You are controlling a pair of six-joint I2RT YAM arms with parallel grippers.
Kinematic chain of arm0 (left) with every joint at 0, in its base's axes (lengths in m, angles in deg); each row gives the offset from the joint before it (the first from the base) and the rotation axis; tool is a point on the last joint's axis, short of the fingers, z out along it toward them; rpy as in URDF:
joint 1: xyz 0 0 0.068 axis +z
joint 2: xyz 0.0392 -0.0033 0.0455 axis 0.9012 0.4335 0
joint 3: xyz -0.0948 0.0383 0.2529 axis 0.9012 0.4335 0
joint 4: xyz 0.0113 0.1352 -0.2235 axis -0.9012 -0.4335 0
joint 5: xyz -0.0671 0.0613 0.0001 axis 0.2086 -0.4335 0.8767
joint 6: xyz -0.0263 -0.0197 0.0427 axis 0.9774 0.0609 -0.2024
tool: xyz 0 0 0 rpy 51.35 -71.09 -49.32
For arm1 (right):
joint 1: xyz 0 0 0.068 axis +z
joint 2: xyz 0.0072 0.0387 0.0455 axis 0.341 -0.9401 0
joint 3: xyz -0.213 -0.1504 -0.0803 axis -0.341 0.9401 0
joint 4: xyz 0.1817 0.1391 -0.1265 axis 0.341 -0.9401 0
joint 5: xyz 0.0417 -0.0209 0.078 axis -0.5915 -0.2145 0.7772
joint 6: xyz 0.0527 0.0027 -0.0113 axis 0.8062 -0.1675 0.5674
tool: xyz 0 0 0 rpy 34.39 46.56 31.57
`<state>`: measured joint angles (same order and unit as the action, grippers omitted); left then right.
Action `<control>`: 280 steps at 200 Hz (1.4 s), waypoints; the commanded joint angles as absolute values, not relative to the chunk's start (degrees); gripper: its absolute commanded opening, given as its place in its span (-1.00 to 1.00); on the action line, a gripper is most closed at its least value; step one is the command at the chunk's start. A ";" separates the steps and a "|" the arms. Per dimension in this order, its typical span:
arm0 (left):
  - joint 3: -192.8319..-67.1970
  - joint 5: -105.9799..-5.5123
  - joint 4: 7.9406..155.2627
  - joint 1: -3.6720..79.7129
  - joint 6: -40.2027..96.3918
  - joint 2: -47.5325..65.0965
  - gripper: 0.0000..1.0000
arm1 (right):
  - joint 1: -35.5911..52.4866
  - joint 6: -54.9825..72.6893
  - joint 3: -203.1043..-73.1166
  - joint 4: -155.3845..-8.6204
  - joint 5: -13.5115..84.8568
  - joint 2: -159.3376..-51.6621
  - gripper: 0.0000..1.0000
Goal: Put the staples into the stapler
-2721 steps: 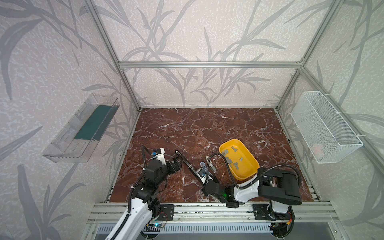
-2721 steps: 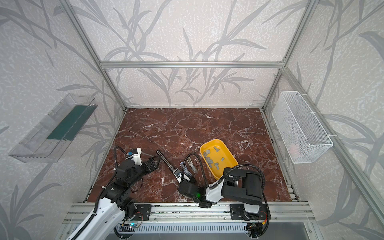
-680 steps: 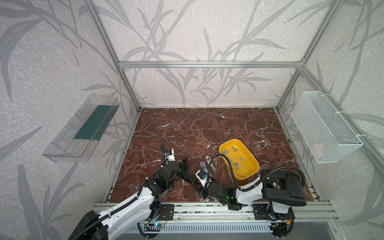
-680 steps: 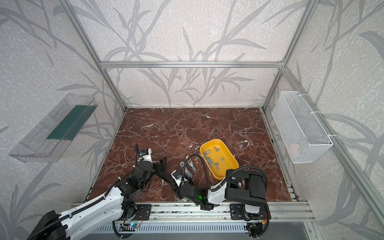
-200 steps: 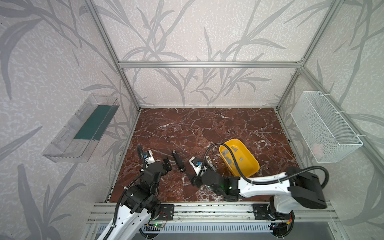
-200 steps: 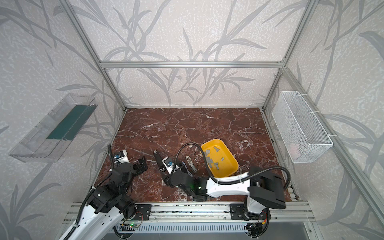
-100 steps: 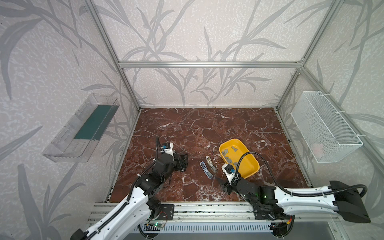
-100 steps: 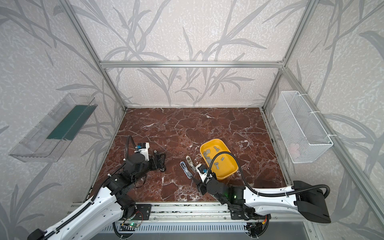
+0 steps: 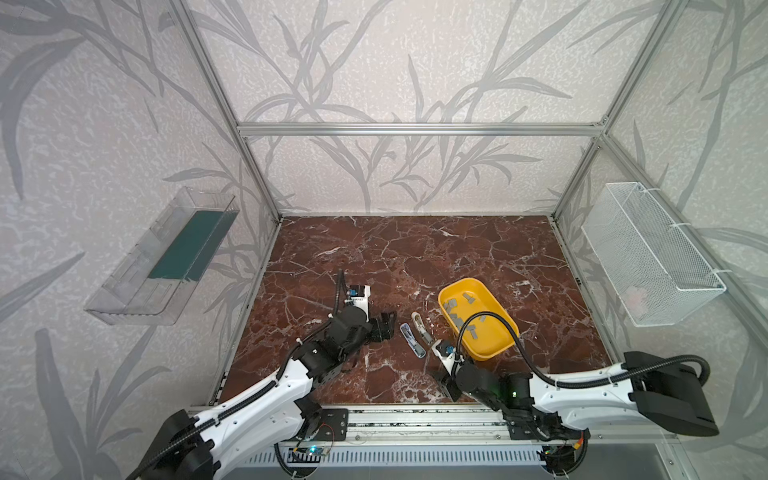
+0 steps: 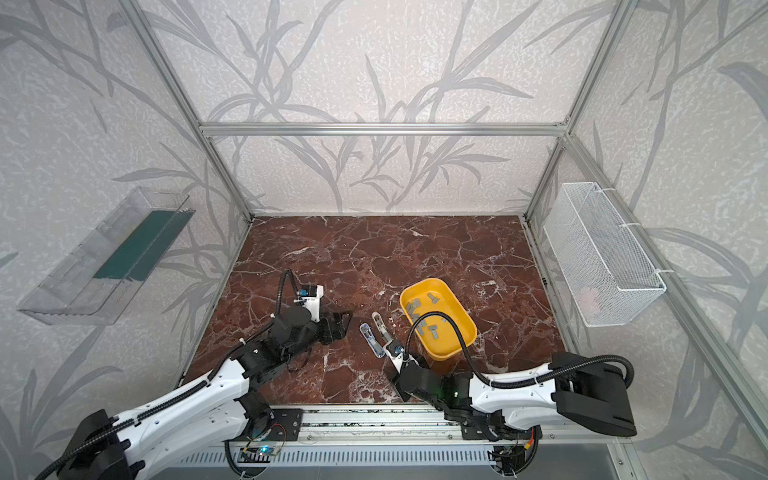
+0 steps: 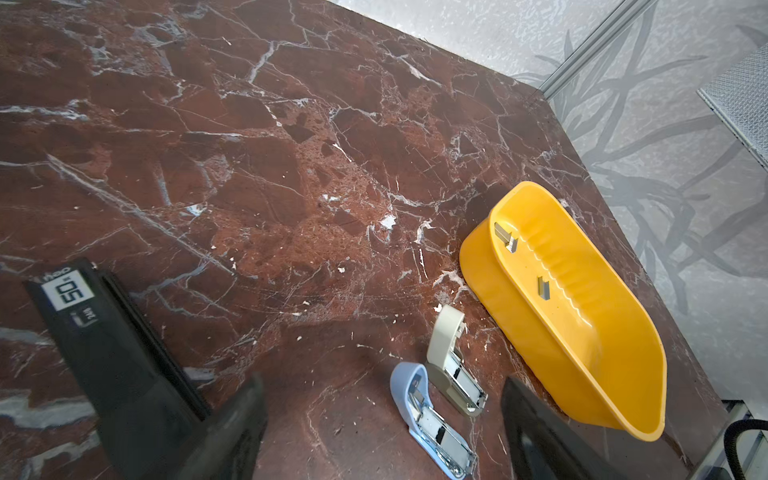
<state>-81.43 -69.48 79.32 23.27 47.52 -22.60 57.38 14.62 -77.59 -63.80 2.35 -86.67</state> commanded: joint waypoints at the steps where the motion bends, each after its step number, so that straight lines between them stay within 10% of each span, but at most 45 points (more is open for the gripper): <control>1: -81.50 -70.00 82.50 22.65 47.53 -21.76 0.78 | 57.59 16.11 -79.55 -60.91 2.50 -88.21 0.16; 280: -80.63 -72.68 82.25 22.12 46.52 -21.28 0.78 | 53.61 18.58 -88.36 -55.27 1.67 -116.83 0.39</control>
<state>-81.41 -71.29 82.14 22.36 47.04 -21.02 53.82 18.16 -88.54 -50.87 0.47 -113.42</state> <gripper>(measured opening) 0.889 0.695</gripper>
